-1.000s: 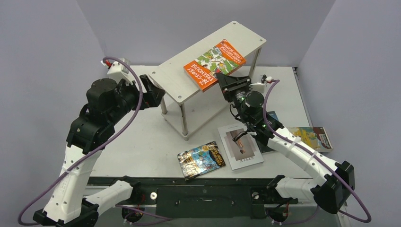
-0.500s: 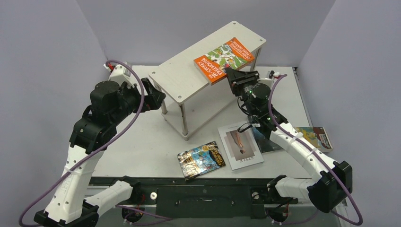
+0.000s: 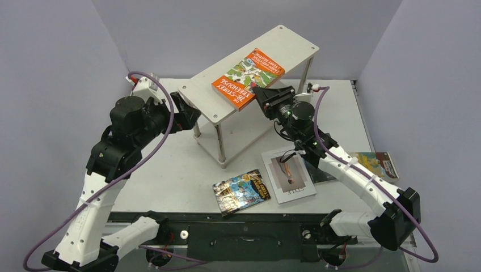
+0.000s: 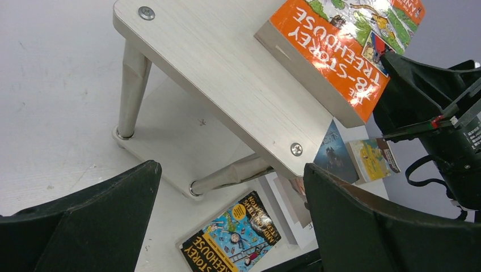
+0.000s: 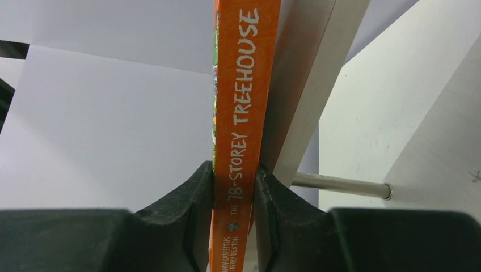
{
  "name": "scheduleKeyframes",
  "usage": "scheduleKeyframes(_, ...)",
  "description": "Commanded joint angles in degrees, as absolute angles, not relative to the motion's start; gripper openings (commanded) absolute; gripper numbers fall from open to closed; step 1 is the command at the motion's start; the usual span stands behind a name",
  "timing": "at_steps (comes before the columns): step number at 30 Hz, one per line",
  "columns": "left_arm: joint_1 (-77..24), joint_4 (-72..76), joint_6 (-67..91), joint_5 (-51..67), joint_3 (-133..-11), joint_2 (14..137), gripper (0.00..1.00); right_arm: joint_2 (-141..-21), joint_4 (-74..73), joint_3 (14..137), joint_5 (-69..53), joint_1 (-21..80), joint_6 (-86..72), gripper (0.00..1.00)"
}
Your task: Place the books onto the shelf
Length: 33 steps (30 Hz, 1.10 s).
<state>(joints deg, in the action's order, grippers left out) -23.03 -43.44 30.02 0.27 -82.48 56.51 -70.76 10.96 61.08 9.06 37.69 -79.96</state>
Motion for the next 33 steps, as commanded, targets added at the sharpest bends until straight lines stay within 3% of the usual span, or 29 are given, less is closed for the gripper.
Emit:
scheduleKeyframes(1, -22.6, -39.6, 31.2, 2.1, -82.1, 55.9, 0.96, -71.6, 15.5, 65.6, 6.7, 39.3, -78.2, 0.35)
scheduleKeyframes(3, -22.6, -39.8, 31.2, 2.0, -82.4, 56.0, 0.96, -71.8, 14.6, 65.8, 6.6, 39.9, -77.8, 0.66)
scheduleKeyframes(4, -22.6, -39.7, 31.2, 1.8, -82.4, 56.0, 0.96, -71.8, 14.0, 65.8, 6.5, 40.0, -77.7, 0.72)
scheduleKeyframes(20, -22.1, -35.6, 34.0, 6.4, -82.8, 57.4, 0.96, -63.7, -3.8, 64.2, 7.8, 39.2, -65.5, 0.79)
scheduleKeyframes(25, -22.1, -34.7, 34.3, 8.7, -84.5, 59.4, 0.97, -59.1, -8.7, 65.4, 12.6, 37.7, -57.8, 0.75)
scheduleKeyframes(27, -22.1, -33.6, 34.7, 9.1, -84.4, 59.7, 0.98, -57.9, -9.5, 66.1, 13.2, 34.9, -55.3, 0.57)
scheduleKeyframes(29, -22.1, -32.3, 35.4, 9.7, -84.5, 60.0, 0.98, -58.0, -10.1, 67.5, 12.1, 31.1, -52.9, 0.44)
scheduleKeyframes(33, -22.1, -30.7, 36.8, 11.8, -86.1, 61.1, 0.98, -61.9, -11.0, 73.6, 6.8, 24.1, -48.2, 0.4)
